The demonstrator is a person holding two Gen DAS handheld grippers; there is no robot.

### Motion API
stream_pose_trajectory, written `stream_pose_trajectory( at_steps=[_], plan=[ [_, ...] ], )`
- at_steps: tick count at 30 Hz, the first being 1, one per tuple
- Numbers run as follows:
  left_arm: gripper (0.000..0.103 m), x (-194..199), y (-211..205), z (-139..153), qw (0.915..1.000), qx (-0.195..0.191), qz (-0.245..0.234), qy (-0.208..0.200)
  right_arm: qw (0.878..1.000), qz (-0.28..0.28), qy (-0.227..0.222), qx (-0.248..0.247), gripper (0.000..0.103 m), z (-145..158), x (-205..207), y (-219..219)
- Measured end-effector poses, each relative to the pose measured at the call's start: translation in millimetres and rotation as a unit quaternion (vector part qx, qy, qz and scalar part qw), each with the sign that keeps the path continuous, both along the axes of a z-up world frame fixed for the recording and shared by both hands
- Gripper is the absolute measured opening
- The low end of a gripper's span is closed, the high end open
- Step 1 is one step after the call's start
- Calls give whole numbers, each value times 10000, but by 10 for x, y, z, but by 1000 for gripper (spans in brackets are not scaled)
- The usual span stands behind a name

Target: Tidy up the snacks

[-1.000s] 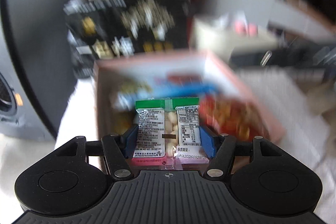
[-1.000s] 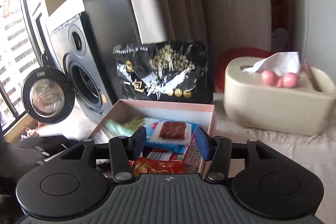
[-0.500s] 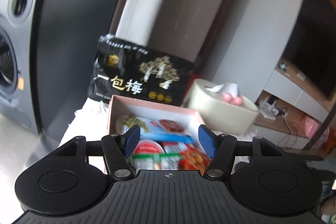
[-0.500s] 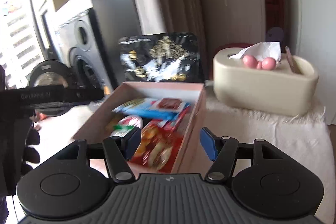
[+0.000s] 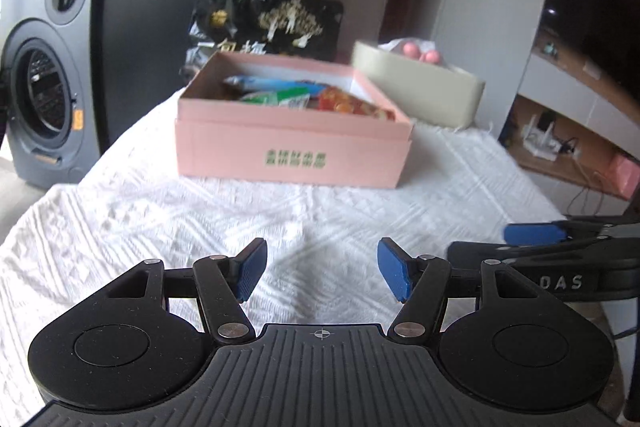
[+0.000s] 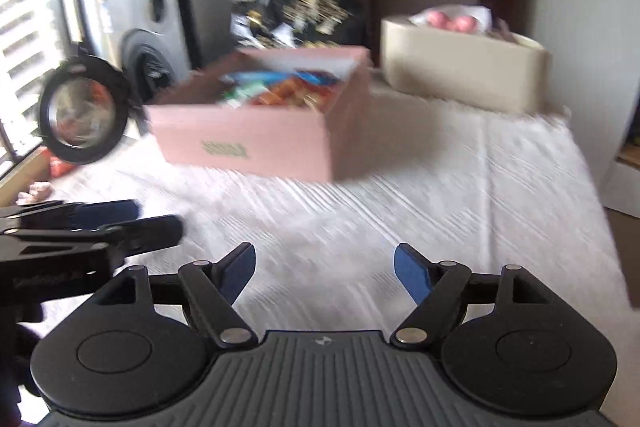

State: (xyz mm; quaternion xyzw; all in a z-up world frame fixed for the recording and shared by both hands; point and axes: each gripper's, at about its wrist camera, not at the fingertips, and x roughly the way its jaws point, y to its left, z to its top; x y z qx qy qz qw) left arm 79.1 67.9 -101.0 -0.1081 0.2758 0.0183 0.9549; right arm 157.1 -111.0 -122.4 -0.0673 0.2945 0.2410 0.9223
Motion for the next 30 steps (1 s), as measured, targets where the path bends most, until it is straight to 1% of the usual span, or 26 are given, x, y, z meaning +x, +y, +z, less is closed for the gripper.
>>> stream_pose_trajectory(
  at_steps=[3, 6, 8, 12, 15, 20, 30],
  plan=[
    [66, 57, 27, -50, 9999, -71, 31, 134, 9992, -275, 240, 131, 77, -63, 76, -90],
    [66, 65, 50, 13, 9999, -115, 64, 58, 9991, -277, 282, 148, 77, -43, 97, -129],
    [66, 49, 30, 121, 9999, -50, 82, -66, 9993, -226, 162, 263, 77, 33, 79, -125],
    [66, 8, -44, 295, 9989, 255, 92, -387, 9984, -217, -203, 485, 77, 215, 28, -107],
    [66, -20, -95, 315, 9983, 393, 73, -421, 9980, -246, -362, 460, 77, 240, -5, -79],
    [66, -21, -115, 297, 9984, 397, 61, -402, 9975, -265, -313, 575, 77, 215, -9, -97],
    [66, -31, -105, 302, 9986, 352, 63, -394, 9972, -204, -465, 543, 77, 251, -81, -71]
  ],
)
